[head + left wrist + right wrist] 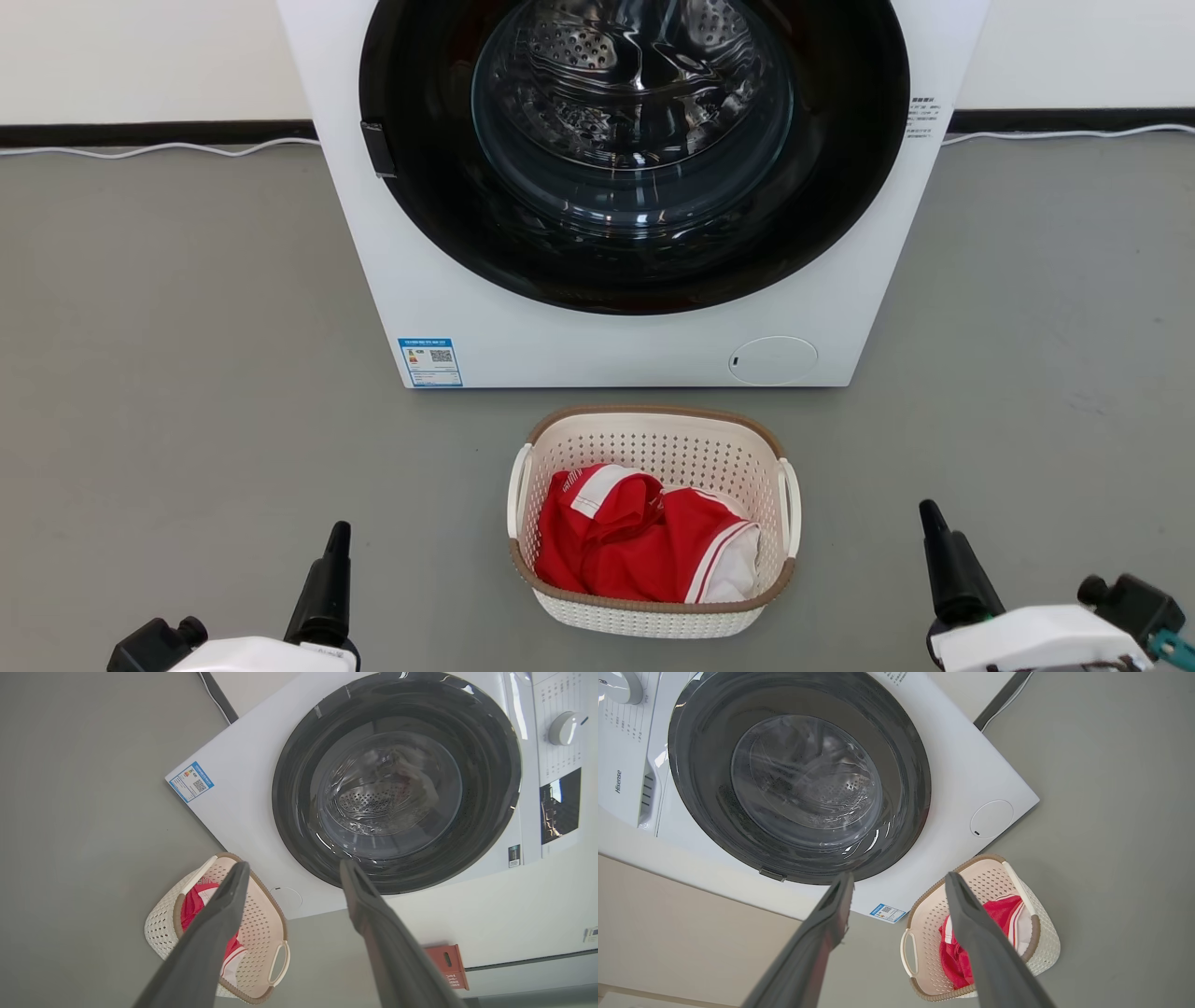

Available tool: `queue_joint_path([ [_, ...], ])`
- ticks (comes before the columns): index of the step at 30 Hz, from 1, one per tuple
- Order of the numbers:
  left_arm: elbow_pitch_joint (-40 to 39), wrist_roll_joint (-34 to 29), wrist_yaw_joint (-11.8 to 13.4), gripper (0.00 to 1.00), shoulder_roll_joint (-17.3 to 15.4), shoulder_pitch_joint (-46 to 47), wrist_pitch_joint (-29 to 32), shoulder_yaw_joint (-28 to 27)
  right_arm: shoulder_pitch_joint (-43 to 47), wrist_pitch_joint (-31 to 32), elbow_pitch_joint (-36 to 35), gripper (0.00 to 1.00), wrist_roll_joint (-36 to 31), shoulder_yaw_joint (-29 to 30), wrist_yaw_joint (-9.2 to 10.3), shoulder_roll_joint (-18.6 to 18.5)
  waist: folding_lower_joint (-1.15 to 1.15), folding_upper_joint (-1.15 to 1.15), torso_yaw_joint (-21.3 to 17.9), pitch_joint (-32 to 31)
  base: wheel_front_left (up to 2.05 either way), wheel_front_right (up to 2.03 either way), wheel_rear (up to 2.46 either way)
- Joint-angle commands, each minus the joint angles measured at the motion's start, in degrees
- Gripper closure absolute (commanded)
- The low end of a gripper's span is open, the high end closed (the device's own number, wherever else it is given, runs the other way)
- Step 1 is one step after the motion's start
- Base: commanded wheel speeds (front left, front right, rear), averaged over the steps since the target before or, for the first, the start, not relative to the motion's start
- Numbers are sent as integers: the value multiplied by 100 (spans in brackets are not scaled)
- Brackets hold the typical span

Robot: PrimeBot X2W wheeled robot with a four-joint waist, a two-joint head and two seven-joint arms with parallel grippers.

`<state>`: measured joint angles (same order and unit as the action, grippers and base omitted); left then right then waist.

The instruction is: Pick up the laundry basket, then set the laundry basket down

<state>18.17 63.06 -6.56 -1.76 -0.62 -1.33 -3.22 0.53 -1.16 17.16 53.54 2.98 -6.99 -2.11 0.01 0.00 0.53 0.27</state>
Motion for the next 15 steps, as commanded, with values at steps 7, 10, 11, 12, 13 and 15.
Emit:
queue_joint_path([
  [7,-219,-749,82,0,-44,155,-201,-30,-361,-217,-94,0,-814,-120,-24,-71,0,0,25,3,0,0,0],
  [10,-231,-936,103,0,-47,151,-251,-33,-376,-267,-84,0,-1049,-135,-25,-70,0,0,34,3,0,0,0],
  [11,-235,-996,109,0,-48,150,-268,-36,-381,-284,-83,0,-1129,-139,-25,-71,0,0,36,3,0,0,0],
  [12,-239,-1059,114,0,-49,150,-285,-37,-385,-300,-83,0,-1210,-145,-26,-71,0,0,37,2,0,0,0],
  [13,-244,-1123,118,0,-50,150,-301,-37,-389,-317,-84,0,-1290,-151,-26,-71,0,0,38,2,0,0,0],
  [15,-254,-1249,126,0,-52,148,-335,-37,-397,-351,-84,0,-1443,-160,-27,-71,-1,0,38,-1,0,0,0],
])
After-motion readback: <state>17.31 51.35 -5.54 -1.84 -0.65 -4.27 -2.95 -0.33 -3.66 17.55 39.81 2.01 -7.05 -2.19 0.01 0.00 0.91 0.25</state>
